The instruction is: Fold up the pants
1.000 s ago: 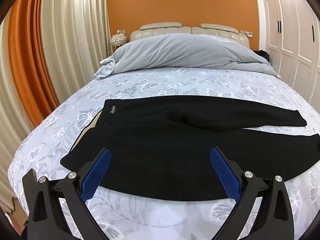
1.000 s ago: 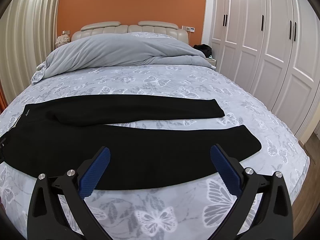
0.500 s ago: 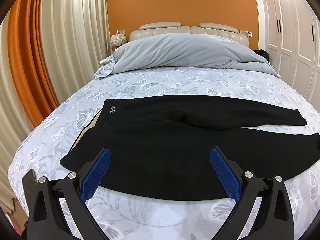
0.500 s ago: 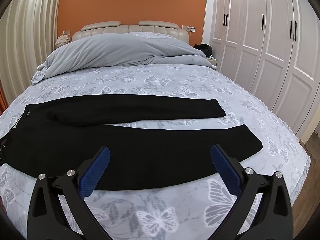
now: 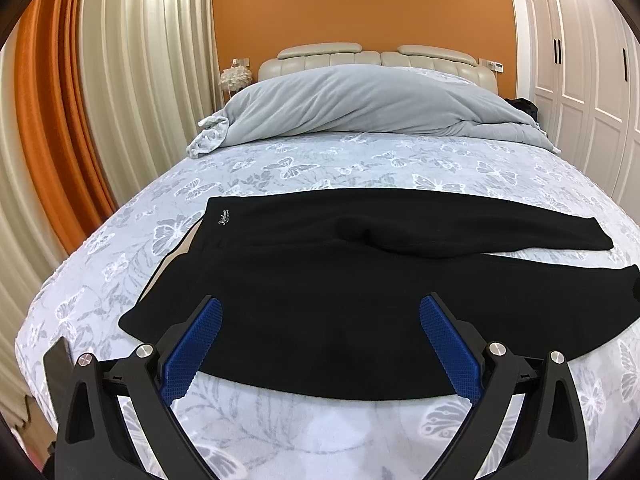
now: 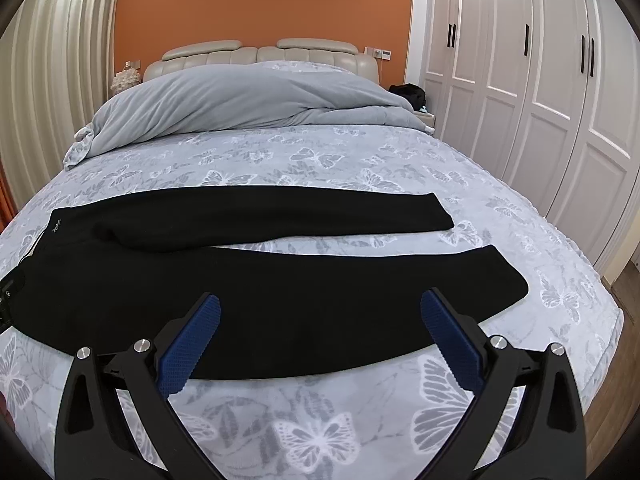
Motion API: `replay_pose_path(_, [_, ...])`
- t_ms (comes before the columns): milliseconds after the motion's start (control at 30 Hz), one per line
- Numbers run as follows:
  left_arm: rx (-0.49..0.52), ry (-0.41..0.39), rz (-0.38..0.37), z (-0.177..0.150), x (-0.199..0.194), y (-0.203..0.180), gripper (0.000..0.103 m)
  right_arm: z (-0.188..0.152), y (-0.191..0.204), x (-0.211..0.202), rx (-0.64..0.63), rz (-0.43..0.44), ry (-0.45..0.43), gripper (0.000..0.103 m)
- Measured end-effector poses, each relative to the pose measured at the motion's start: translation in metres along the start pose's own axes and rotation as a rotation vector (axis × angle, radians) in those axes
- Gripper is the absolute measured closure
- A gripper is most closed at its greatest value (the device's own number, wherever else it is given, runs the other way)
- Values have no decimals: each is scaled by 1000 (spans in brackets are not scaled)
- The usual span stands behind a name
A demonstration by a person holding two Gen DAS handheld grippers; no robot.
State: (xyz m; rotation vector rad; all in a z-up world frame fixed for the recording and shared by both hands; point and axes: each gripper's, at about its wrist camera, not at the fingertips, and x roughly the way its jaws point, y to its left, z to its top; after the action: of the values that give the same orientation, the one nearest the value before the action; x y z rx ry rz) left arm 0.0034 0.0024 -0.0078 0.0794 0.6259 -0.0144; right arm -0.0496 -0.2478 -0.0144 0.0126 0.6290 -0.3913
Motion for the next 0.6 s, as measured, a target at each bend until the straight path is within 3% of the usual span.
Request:
replay_pose_path(400, [-3,36,-28,2,14,-1,5,6,-8,21,23,18,62,5])
replay_pose_path(600, [-112,159,-211,33,40,37,5,47,-50,52,22,179,141,5])
